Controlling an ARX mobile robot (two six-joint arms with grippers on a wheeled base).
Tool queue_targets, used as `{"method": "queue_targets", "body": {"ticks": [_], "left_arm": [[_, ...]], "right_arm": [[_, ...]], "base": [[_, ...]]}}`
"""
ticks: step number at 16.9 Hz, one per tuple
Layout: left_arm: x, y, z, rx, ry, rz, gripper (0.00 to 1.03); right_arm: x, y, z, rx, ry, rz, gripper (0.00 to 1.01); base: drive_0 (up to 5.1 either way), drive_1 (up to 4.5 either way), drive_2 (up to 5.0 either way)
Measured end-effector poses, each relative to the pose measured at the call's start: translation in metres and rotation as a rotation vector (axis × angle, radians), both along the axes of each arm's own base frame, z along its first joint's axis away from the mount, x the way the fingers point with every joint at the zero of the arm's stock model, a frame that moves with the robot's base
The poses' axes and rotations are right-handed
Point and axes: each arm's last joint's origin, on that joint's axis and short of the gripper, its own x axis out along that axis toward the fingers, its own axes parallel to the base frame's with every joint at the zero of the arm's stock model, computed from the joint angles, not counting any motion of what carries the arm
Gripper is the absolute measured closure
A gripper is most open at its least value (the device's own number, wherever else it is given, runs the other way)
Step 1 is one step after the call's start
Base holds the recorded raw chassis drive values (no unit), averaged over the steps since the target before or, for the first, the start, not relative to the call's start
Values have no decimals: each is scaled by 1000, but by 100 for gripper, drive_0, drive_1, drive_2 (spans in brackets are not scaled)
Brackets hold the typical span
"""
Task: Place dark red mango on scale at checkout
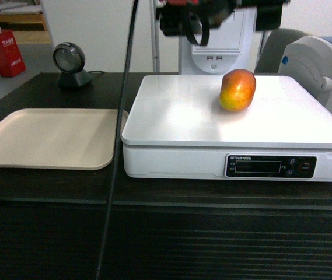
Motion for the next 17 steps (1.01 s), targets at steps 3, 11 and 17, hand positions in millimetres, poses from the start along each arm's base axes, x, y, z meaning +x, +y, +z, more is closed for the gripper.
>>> {"method": "queue_targets", "body": {"ticks": [3, 11, 17], "left_arm": [[-65, 92, 51, -37, -232, 77, 5], [-262, 261, 2, 5, -402, 425, 50], [-288, 259, -48, 4, -380, 394, 101]], "right_arm": [[0, 0, 0, 0, 0, 0, 3], [0, 0, 0, 0, 0, 0, 3], [0, 0, 0, 0, 0, 0, 3]], "base": [[0, 0, 0], [0, 0, 0], [0, 0, 0]]}}
